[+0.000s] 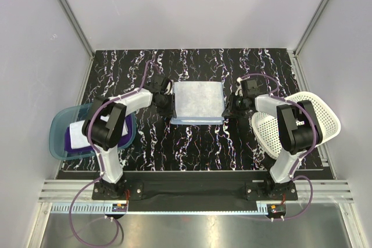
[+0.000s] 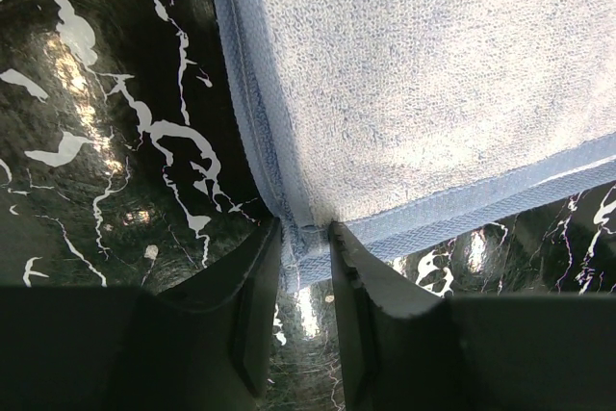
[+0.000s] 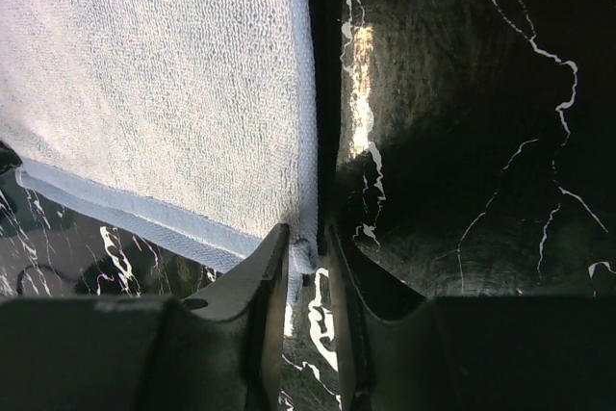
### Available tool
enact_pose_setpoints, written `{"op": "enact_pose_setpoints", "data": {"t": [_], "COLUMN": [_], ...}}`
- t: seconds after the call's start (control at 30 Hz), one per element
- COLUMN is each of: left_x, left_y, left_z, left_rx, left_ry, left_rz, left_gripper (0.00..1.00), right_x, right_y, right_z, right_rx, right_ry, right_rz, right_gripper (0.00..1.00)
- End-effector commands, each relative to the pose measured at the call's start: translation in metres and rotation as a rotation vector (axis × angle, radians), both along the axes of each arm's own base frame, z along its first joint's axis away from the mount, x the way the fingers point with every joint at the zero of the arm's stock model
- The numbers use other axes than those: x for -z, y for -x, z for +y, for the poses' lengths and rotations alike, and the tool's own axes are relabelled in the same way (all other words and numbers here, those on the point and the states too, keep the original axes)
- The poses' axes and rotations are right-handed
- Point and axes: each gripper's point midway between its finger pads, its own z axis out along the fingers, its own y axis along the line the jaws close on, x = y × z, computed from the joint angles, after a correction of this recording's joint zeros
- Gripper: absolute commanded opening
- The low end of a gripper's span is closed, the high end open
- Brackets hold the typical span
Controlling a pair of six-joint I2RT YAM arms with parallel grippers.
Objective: Fold and stack the towels
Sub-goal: Fold the towel
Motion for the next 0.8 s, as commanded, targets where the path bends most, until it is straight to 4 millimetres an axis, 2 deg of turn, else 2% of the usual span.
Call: {"op": "enact_pose_setpoints", "data": {"t": [0.0,0.23,0.43,0.77], "left_x": [-0.014,-0.019,-0.029,-0.009], "left_y": [-0.019,-0.02,-0.023,-0.018], "left_z": [-0.007,-0.01,-0.013,-0.006], "left_rx": [-0.003,0.002,0.002,-0.025], "left_ry": [0.015,0.012,0.013,-0.04], "left_rz": [-0.07,-0.069,-0.089,-0.044], "left_gripper": [0.31,0.34,0.35,0.35], "right_x": [0.002,0.0,0.003,0.002], "right_y": [-0.002,-0.004,-0.002,-0.002], "right_z": [0.007,0.008,0.006,0.008], "right_rx": [-0.019,-0.02,-0.022,-0.022], "right_ry": [-0.029,-0.032,-0.023,-0.032], "right_rz": [-0.01,-0.014,-0.006,-0.005], "right_gripper": [0.29,0.23,0.22,0.22]}}
